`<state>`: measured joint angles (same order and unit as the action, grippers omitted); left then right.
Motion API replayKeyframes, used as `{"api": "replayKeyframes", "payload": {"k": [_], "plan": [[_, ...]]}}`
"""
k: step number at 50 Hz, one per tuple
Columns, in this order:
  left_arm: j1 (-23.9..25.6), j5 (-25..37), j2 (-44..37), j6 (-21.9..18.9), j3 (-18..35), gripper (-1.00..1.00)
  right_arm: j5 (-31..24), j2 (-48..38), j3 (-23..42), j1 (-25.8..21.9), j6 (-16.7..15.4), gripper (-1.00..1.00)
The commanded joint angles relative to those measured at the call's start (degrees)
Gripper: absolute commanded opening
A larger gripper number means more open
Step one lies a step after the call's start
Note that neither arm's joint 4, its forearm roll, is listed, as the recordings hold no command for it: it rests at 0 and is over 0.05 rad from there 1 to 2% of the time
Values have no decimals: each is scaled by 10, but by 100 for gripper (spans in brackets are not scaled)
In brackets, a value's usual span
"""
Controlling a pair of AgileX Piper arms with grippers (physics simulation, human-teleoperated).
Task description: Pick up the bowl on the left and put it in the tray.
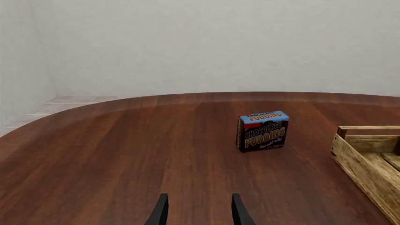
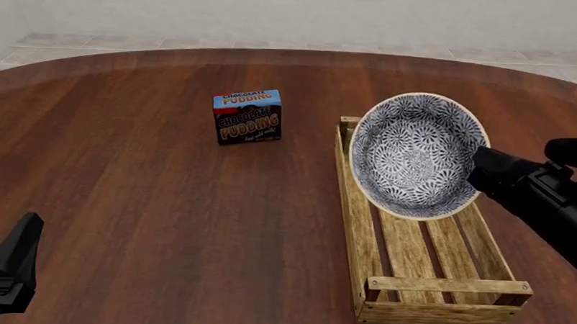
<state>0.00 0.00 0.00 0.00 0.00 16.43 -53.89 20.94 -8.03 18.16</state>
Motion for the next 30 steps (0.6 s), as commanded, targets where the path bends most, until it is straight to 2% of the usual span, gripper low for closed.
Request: {"api": "replayKeyframes", "payload": {"k": [1, 30], "plan": [[0, 0, 0, 0, 0, 100, 5, -2, 0, 3, 2, -100], [0, 0, 0, 0, 0, 100, 30, -32, -4, 11, 17, -100]]}}
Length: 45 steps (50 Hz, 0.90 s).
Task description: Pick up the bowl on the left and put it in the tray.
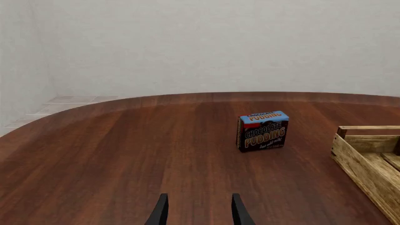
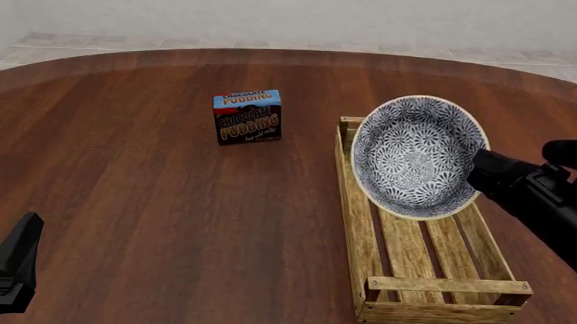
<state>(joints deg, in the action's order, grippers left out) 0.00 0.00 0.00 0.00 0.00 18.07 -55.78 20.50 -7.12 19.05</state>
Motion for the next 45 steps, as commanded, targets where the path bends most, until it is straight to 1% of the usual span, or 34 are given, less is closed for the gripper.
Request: {"api": "replayKeyframes", "payload": {"k": [1, 14, 17, 26, 34, 45], "plan": [[0, 0, 0, 0, 0, 100, 16, -14, -1, 3, 7, -100], [0, 0, 0, 0, 0, 100, 30, -33, -4, 4, 7, -100], [0, 0, 0, 0, 0, 100, 33, -42, -4, 4, 11, -100], [0, 0, 0, 0, 0, 100, 33, -39, -4, 8, 5, -100], [0, 0, 0, 0, 0, 100, 47, -55, -9, 12, 10, -100], [0, 0, 0, 0, 0, 100, 51, -60, -10, 12, 10, -100]]}}
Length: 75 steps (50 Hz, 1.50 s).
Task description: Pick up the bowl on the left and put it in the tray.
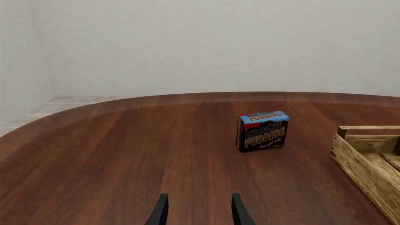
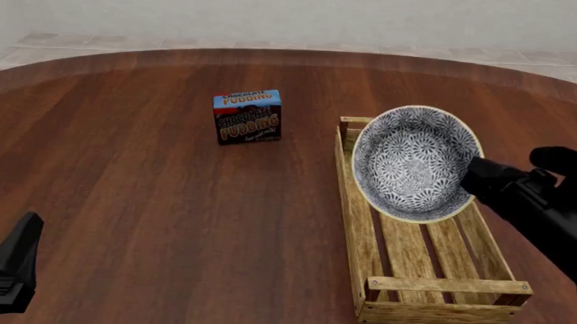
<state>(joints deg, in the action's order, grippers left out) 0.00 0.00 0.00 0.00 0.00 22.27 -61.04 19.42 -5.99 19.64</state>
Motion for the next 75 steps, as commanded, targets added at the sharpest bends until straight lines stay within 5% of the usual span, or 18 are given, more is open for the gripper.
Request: {"api": "replayKeyframes", "payload": {"k": [1, 75], "plan": [[0, 0, 0, 0, 0, 100, 11, -9, 1, 1, 4, -100], [0, 0, 0, 0, 0, 100, 34, -57, -3, 17, 10, -100]]}}
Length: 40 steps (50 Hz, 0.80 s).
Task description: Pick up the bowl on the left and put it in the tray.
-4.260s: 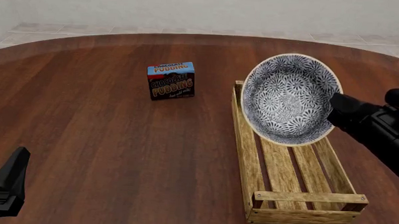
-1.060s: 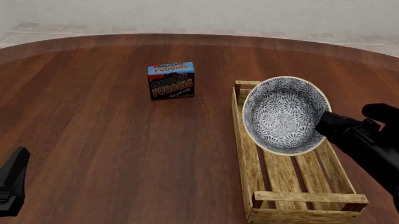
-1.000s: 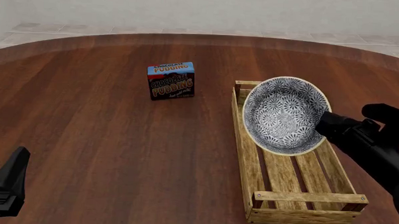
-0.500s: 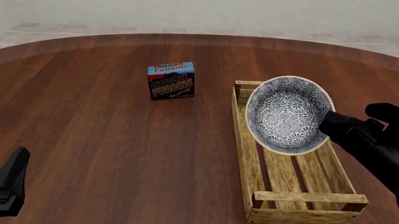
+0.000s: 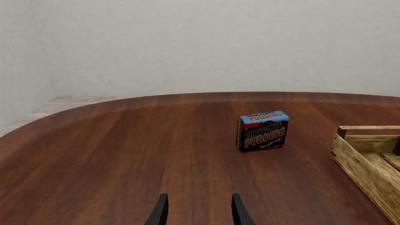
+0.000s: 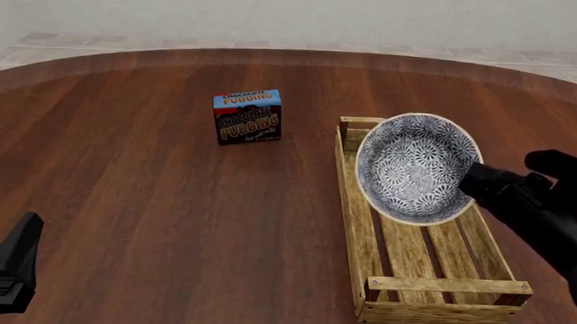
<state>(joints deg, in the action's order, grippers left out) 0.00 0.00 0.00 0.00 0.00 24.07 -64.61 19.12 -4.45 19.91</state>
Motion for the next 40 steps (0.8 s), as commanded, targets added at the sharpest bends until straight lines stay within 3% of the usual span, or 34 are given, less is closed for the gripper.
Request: {"api": "replayKeyframes", "payload": {"k": [1, 22, 33, 40], "plan": [[0, 0, 0, 0, 0, 100, 16, -20, 0, 1, 5, -100], [0, 0, 0, 0, 0, 100, 12, -18, 3, 5, 4, -100], [0, 0, 0, 0, 0, 100, 8, -33, 2, 19, 26, -100], [0, 0, 0, 0, 0, 100, 3, -18, -1, 19, 18, -100]]}}
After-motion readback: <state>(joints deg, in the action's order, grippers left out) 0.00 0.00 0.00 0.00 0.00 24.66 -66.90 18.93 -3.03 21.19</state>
